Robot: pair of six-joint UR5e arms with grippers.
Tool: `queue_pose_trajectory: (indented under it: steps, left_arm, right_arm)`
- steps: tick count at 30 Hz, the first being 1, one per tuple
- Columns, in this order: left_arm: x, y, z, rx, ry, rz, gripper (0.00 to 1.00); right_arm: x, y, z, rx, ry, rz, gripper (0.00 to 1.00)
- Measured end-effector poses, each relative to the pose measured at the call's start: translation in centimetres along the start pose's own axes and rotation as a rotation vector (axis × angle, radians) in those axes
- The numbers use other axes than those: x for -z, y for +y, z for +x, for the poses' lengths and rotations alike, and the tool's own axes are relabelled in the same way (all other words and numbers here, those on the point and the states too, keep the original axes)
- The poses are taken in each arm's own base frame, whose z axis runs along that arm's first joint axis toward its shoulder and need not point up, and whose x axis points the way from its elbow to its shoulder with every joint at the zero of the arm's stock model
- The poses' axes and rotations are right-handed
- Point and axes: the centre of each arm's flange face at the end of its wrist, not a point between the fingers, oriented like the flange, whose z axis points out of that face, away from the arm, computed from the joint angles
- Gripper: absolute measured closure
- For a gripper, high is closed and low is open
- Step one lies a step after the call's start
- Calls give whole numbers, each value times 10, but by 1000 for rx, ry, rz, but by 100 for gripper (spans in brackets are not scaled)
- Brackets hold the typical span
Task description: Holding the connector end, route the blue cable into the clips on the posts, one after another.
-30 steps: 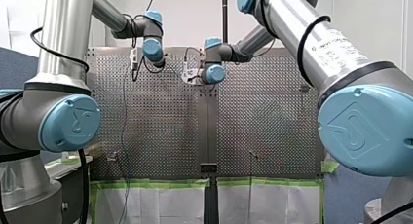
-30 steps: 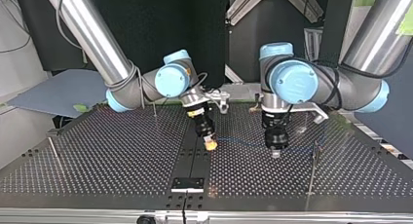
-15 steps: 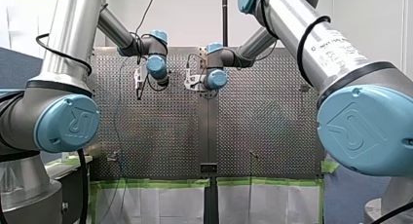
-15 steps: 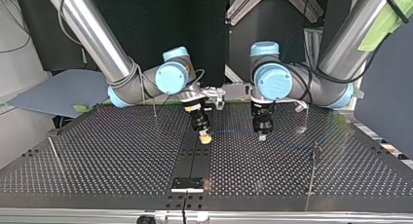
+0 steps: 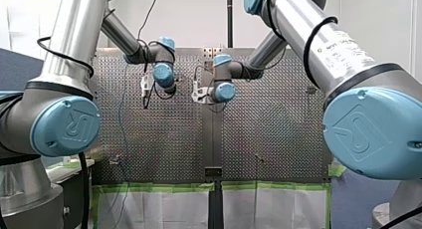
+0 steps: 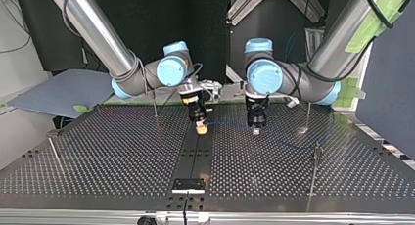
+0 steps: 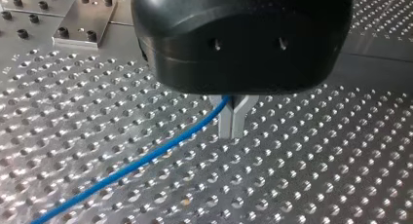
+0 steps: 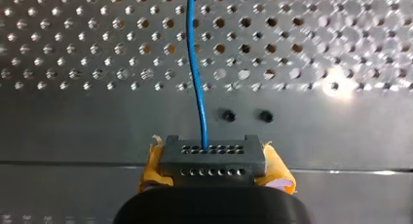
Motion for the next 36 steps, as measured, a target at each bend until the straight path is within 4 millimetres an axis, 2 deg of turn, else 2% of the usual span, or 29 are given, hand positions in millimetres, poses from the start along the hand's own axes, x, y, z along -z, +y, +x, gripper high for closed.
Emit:
queue_pose_trajectory:
  steps: [15,22,27,36]
  left_arm:
    - [26,-27,40,-8,11,26,100]
    - [44,-49,80,-29,35,56,100]
    - [50,-66,101,-19,39,70,100]
    - [64,-101,143,0,36,92,100]
  right_arm:
    - [19,8,-45,4,-38,-26,100]
    - [29,12,-66,-18,-40,-32,100]
    - [35,19,-80,-37,-39,-41,100]
    - [50,44,-111,-50,-38,-74,100]
